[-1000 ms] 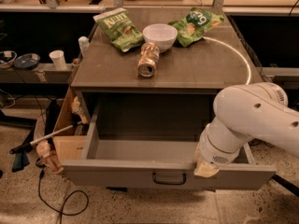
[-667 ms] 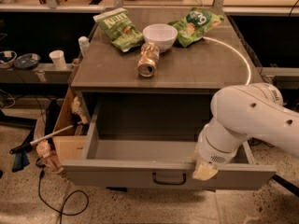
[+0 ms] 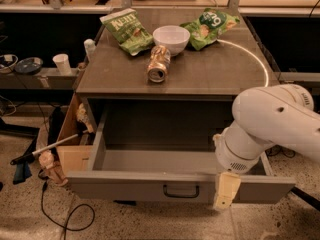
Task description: Open top drawer
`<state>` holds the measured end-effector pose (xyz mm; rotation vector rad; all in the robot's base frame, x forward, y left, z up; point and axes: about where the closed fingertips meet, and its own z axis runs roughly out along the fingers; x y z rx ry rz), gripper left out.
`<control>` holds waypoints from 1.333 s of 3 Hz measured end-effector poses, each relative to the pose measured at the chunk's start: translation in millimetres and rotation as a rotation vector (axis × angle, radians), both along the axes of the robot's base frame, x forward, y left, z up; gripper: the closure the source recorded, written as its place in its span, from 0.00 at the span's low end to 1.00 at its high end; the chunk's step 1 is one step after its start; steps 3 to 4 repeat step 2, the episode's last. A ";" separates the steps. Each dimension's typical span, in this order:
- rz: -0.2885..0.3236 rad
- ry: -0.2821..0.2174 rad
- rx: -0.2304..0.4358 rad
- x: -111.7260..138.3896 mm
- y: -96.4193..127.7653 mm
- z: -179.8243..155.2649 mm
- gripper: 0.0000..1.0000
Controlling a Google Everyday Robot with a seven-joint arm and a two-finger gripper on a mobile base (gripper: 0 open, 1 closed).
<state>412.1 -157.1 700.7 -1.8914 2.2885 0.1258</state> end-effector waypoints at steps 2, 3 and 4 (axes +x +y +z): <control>-0.007 -0.069 -0.009 17.3 -10.2 17.5 0.00; -0.007 -0.069 -0.009 17.3 -10.2 17.5 0.00; -0.007 -0.069 -0.009 17.3 -10.2 17.5 0.00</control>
Offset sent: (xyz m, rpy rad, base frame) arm 0.0137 -0.0084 0.0140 -0.0076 -0.0553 -0.0055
